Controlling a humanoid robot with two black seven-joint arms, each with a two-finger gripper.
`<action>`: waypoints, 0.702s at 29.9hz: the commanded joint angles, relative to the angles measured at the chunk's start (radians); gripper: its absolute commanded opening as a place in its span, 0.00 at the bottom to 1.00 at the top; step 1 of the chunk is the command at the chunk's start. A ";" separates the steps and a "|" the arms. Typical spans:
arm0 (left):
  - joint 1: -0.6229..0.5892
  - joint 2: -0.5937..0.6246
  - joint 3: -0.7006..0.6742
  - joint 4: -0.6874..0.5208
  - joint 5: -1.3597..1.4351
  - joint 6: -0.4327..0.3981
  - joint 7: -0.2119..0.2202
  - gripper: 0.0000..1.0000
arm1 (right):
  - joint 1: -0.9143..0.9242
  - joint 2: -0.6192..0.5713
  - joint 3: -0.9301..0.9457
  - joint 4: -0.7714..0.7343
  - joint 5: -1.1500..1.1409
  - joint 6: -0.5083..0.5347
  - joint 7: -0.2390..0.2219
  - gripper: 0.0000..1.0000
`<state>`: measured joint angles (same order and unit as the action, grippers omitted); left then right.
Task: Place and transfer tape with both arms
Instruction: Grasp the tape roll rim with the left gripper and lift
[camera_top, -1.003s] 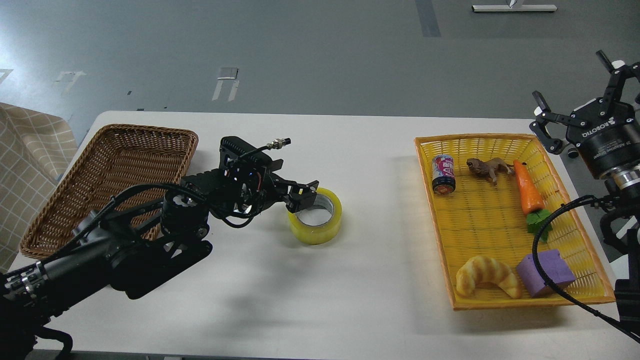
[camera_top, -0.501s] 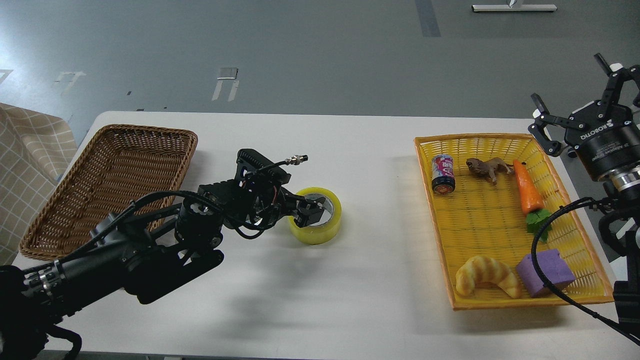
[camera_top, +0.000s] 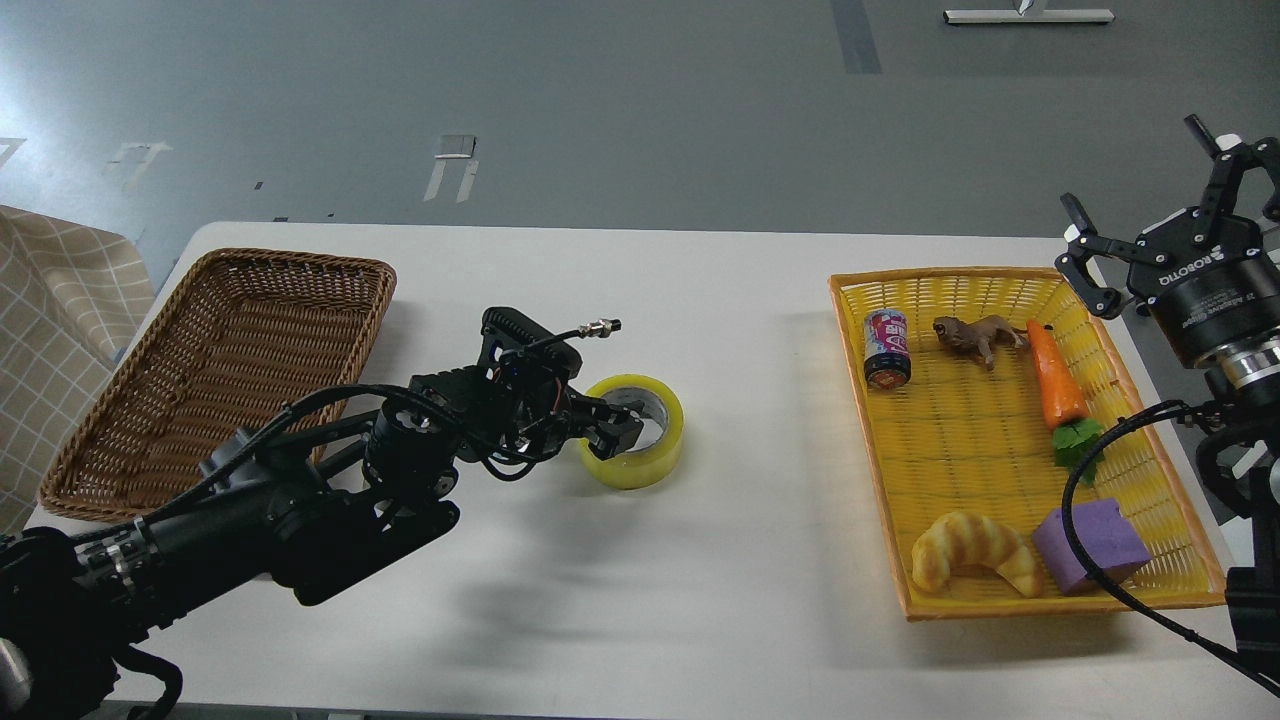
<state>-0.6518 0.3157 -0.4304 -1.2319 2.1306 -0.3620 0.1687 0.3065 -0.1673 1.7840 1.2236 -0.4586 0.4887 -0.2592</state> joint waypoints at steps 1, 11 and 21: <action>0.003 -0.004 0.004 0.018 0.000 0.000 0.005 0.66 | -0.001 0.000 0.000 0.000 0.000 0.000 0.000 0.99; 0.003 -0.010 0.004 0.031 0.009 0.000 0.017 0.13 | -0.001 0.000 0.002 -0.001 0.000 0.000 0.000 0.99; -0.054 -0.007 0.002 -0.007 0.011 -0.002 0.003 0.00 | -0.001 0.002 0.002 -0.001 0.000 0.000 0.000 1.00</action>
<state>-0.6877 0.3028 -0.4266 -1.2265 2.1429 -0.3640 0.1731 0.3052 -0.1668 1.7856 1.2226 -0.4586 0.4887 -0.2592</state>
